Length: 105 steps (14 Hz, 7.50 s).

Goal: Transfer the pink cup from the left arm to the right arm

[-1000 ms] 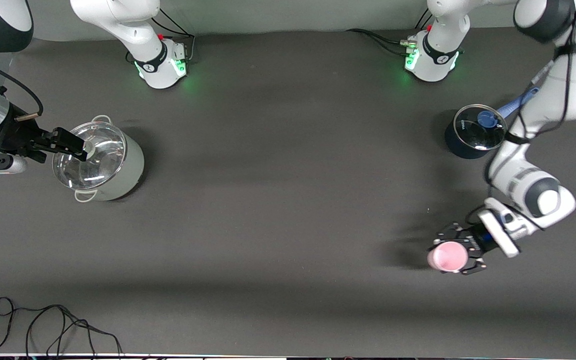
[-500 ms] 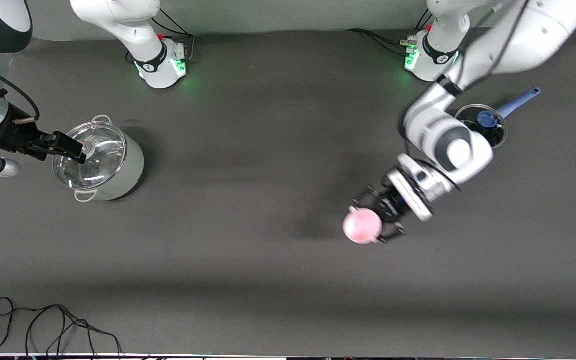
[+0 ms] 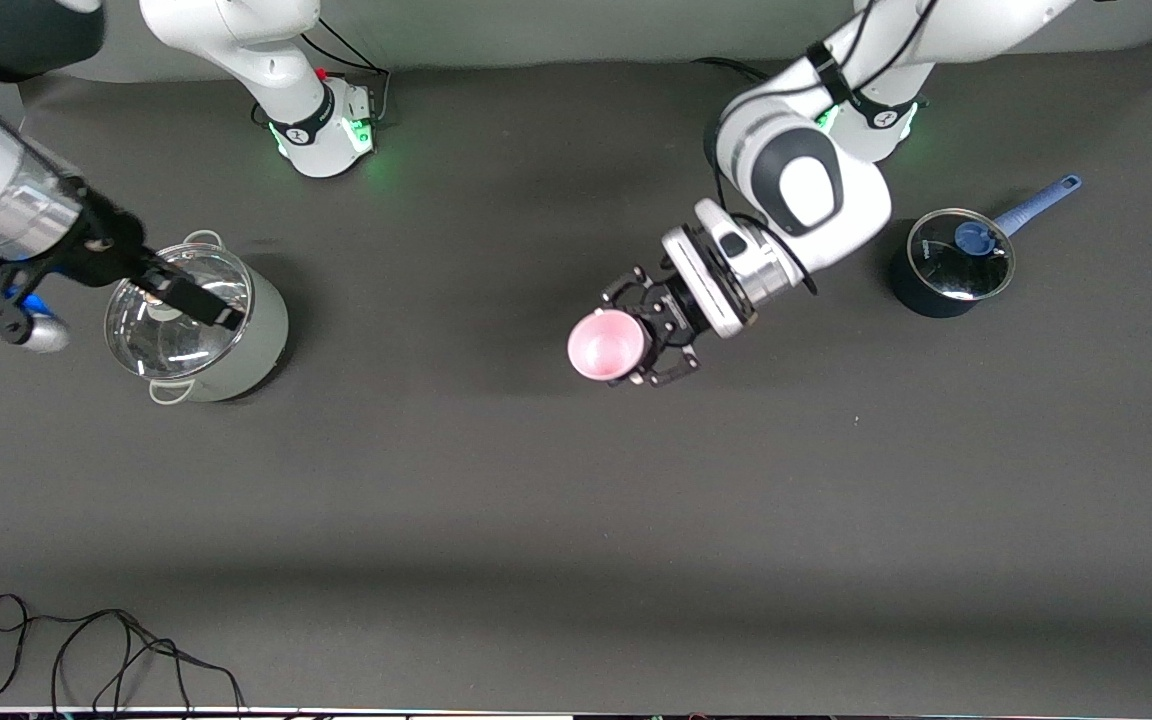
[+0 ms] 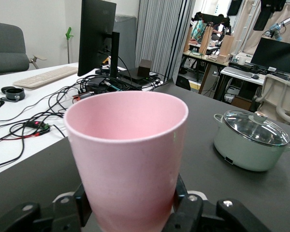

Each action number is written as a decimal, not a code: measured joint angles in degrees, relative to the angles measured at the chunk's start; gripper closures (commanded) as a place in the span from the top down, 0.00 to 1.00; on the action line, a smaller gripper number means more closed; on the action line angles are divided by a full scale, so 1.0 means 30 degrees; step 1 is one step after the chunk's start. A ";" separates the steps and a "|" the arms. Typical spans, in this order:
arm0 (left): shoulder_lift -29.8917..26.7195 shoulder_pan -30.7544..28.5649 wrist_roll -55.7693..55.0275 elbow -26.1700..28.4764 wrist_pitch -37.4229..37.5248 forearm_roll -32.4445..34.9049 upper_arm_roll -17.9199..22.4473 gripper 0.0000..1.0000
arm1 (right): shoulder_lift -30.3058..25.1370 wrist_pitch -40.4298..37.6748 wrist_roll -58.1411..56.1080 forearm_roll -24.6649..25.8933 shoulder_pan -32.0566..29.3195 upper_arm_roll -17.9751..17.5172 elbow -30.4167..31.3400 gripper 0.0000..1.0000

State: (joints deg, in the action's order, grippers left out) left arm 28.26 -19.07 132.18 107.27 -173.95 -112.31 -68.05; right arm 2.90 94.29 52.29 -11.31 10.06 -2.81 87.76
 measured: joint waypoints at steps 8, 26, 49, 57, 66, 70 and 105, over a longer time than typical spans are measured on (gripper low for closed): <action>0.0004 0.1088 -0.1041 -0.1372 -0.1172 -0.0003 -0.0082 0.37 | 0.4137 0.0252 1.2402 -0.0274 0.5388 -0.0144 -0.5253 0.99; 0.0037 0.1493 -0.1232 -0.1727 -0.1479 -0.0013 0.0111 0.37 | 0.8928 0.1925 1.7737 -0.0277 0.8424 -0.0285 -0.9268 0.00; 0.2539 0.0159 -0.1735 -0.1906 -0.0303 0.0234 0.1281 0.99 | 0.8323 -0.3647 0.4055 -0.0254 0.4331 0.0189 -1.0299 0.00; 0.3856 -0.2754 -0.7423 -0.1580 0.2000 0.3715 0.0718 1.00 | 0.7101 -0.6922 -1.2114 0.3123 -0.0619 0.0590 -0.9763 0.00; 0.3026 -0.7365 -3.2296 -0.3058 1.5470 2.4399 0.0686 1.00 | 0.6936 0.3320 -1.5849 0.2271 -0.0589 0.2904 -0.1989 0.00; 0.0951 -0.9803 -3.8344 -0.4435 2.2330 3.0951 0.0681 1.00 | 0.6827 0.9757 -1.5859 0.1475 -0.0522 0.3009 0.2841 0.00; -0.6843 0.1366 -4.7332 -0.6623 2.8541 3.9208 1.5908 1.00 | 0.0804 -0.4783 -1.6194 0.2381 -0.0405 0.4513 -0.3011 1.00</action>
State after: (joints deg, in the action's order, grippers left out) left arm 7.73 -14.97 -9.82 87.40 -88.33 5.31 -20.33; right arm 5.31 79.94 3.71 -4.17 8.85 10.73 78.73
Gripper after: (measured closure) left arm 0.000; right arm 0.000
